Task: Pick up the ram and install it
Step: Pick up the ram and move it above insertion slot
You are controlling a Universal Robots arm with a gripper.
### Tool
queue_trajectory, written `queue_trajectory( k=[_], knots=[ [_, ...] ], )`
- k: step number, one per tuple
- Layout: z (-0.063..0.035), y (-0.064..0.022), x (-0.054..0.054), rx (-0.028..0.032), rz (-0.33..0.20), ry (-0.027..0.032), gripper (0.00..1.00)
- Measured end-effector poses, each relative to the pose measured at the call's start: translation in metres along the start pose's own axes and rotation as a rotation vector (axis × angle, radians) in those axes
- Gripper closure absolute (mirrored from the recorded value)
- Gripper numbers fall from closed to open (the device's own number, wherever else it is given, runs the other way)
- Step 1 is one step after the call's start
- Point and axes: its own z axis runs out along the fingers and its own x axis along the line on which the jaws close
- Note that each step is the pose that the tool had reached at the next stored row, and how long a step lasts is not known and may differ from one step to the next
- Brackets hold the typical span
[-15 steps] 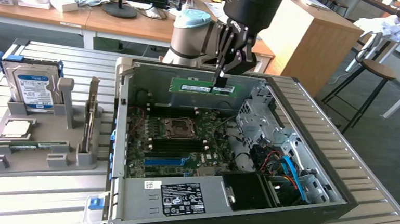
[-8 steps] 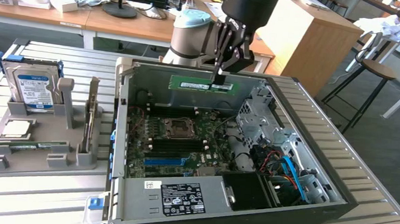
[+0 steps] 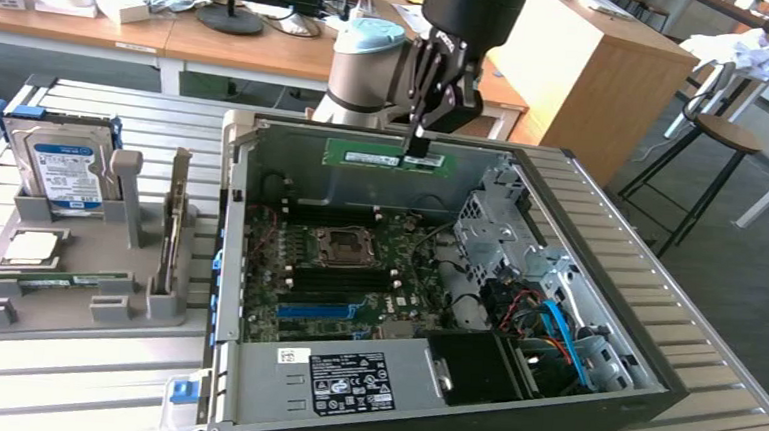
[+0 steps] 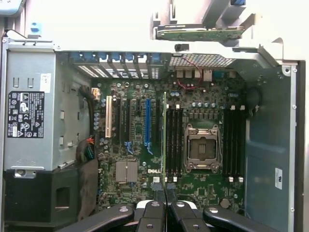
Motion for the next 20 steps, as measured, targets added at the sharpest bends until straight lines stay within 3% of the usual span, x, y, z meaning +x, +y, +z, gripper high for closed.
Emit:
queue_trajectory(
  k=[20],
  knots=[
    [0.0015, 0.0015, -0.03, 0.0, 0.0, -0.0001, 0.89]
  ],
)
